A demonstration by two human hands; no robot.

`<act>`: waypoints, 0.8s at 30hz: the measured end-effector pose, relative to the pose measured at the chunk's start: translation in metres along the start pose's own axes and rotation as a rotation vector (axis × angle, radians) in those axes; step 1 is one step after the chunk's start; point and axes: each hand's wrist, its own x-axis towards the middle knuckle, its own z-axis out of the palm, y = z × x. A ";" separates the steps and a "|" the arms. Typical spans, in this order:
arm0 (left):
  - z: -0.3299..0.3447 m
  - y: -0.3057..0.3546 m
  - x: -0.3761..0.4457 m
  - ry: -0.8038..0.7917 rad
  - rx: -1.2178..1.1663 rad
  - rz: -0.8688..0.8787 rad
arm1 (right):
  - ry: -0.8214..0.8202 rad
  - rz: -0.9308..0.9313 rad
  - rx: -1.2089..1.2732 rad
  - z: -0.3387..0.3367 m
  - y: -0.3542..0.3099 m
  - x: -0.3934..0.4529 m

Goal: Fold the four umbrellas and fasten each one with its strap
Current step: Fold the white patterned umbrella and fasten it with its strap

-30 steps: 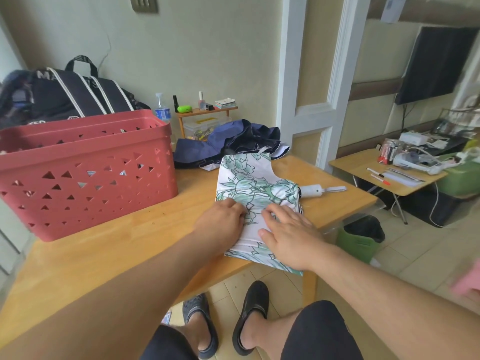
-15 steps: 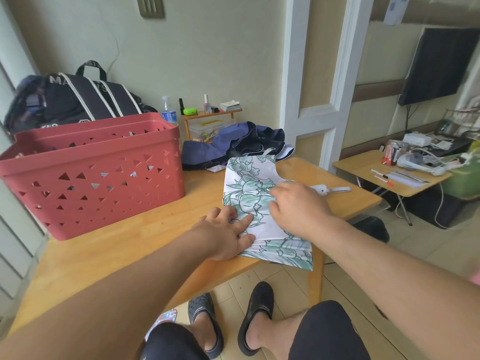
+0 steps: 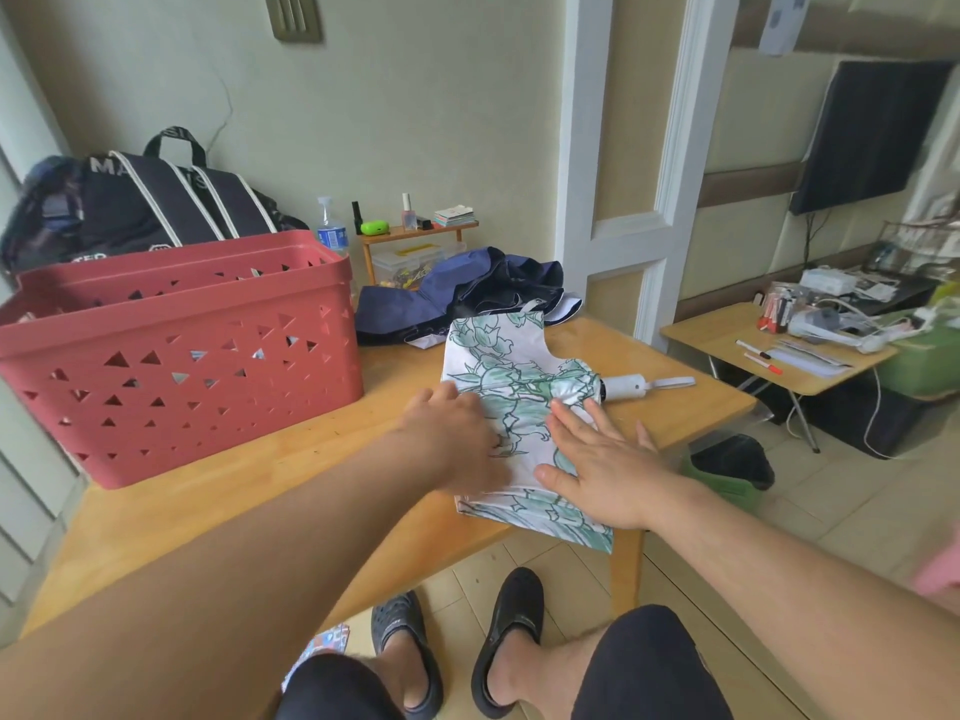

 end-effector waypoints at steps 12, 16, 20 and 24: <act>0.051 0.002 0.018 -0.116 -0.122 -0.043 | 0.024 -0.025 -0.045 0.000 0.002 -0.006; 0.049 0.002 0.020 -0.142 -0.113 -0.035 | 0.235 -0.080 -0.073 -0.028 -0.008 -0.003; 0.050 0.002 0.020 -0.140 -0.124 -0.031 | 0.459 -0.139 0.140 -0.014 -0.012 -0.001; 0.052 0.002 0.021 -0.125 -0.163 -0.033 | 0.170 0.007 0.053 0.017 -0.005 0.002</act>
